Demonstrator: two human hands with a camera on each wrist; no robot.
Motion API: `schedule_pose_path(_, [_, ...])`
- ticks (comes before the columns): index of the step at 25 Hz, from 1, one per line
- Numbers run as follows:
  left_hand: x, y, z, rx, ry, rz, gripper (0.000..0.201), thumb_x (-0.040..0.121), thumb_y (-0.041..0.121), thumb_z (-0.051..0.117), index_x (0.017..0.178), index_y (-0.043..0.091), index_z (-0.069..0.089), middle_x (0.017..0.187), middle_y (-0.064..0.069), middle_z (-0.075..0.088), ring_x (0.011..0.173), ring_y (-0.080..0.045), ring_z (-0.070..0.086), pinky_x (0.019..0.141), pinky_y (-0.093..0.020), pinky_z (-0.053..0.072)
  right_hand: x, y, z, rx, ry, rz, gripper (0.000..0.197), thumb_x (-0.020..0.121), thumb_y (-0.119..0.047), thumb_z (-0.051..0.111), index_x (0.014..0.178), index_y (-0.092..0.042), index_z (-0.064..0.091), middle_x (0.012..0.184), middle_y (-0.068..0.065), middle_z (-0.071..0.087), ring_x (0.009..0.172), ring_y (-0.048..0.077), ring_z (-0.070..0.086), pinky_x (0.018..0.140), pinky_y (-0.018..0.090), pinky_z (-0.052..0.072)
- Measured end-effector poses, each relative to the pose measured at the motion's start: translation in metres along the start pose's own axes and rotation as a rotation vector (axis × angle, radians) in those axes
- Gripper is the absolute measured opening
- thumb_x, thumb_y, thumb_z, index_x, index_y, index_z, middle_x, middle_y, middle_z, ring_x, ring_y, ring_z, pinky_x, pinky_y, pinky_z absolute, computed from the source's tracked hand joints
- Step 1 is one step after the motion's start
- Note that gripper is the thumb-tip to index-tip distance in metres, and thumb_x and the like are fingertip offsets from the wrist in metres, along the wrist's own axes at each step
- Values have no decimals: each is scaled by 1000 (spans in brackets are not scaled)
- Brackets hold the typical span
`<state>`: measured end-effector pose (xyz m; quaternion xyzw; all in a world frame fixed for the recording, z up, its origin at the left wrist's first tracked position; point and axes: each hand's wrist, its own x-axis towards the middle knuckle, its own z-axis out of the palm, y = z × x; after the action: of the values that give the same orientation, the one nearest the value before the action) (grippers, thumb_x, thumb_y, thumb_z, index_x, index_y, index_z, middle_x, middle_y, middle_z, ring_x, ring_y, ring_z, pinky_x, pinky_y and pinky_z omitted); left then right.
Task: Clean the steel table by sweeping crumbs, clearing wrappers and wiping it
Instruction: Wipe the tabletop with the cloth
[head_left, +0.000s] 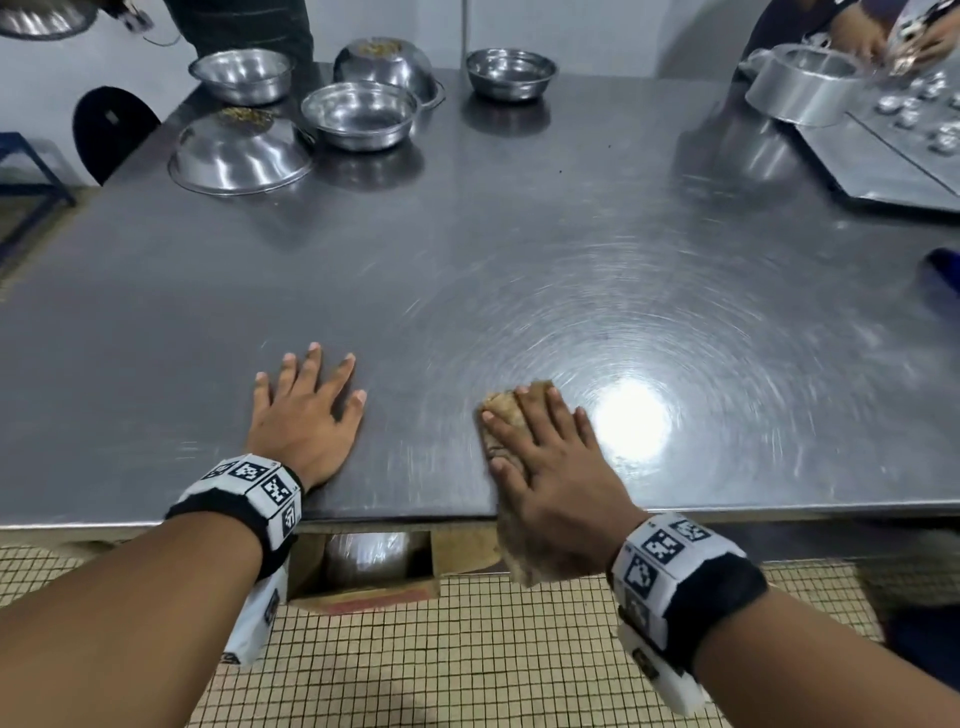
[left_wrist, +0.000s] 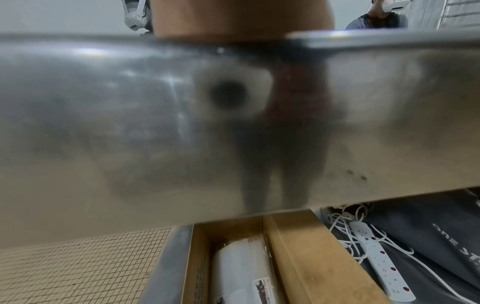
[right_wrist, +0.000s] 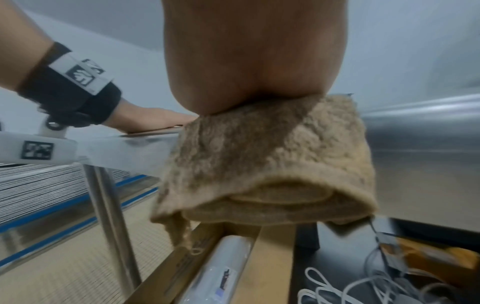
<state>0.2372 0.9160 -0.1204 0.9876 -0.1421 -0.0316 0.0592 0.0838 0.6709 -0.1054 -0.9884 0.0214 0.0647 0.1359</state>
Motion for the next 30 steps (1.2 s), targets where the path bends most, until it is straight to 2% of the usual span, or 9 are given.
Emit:
schedule_pose_path(5, [0, 0, 0, 4, 10, 1, 57, 98, 54, 24, 153, 38, 18, 164, -2, 8, 150, -27, 4, 120, -50, -1, 29, 30, -15, 11, 3, 170, 55, 99, -51, 24, 151, -44, 7, 162, -1, -11, 147, 24, -19, 119, 48, -9])
schedule_pose_path(9, [2, 1, -1, 14, 3, 3, 57, 98, 53, 25, 153, 37, 19, 164, -4, 10, 150, -29, 6, 120, -51, 1, 58, 25, -20, 32, -20, 292, 57, 98, -51, 22, 152, -43, 4, 162, 3, -13, 146, 31, -19, 118, 51, -11])
schedule_pose_path(12, [1, 5, -5, 13, 12, 25, 55, 100, 49, 28, 152, 33, 25, 162, -6, 16, 149, -31, 11, 120, -52, 5, 67, 16, -17, 19, 5, 325, 58, 98, -49, 22, 152, -40, 4, 161, 6, -13, 146, 34, -19, 117, 52, -10])
schedule_pose_path(15, [-6, 18, -9, -26, 32, 40, 51, 101, 44, 31, 151, 31, 32, 161, -6, 21, 149, -30, 14, 120, -51, 6, 63, 14, -13, 2, 29, 284, 58, 98, -49, 22, 153, -38, 5, 162, 7, -12, 146, 35, -18, 118, 53, -9])
schedule_pose_path(19, [-14, 85, -12, -158, 68, 104, 50, 101, 44, 33, 150, 33, 34, 162, -3, 17, 150, -27, 12, 121, -46, 2, 42, 15, -11, 3, 33, 152, 59, 98, -50, 19, 153, -37, 4, 162, 3, -12, 146, 31, -20, 118, 51, -9])
schedule_pose_path(23, [-22, 165, -8, -221, 27, 181, 51, 101, 47, 30, 151, 37, 28, 164, -1, 11, 151, -24, 5, 122, -44, -1, 6, 27, -9, 3, 27, 44, 59, 99, -52, 15, 152, -37, -3, 158, -4, -20, 145, 24, -25, 119, 48, -6])
schedule_pose_path(25, [-24, 192, -3, -200, -14, 206, 52, 102, 48, 25, 152, 38, 24, 164, 0, 6, 151, -23, 1, 121, -44, -5, -14, 50, -10, 4, 29, 49, 58, 98, -53, 14, 151, -39, -6, 155, -8, -25, 144, 20, -27, 120, 46, -8])
schedule_pose_path(30, [-18, 228, 12, -81, -86, 214, 57, 99, 55, 19, 154, 38, 15, 164, 0, -2, 151, -27, -4, 120, -50, -4, -55, 144, -28, -11, 69, 177, 59, 94, -56, 16, 150, -47, -1, 160, -12, -16, 145, 14, -24, 120, 44, -6])
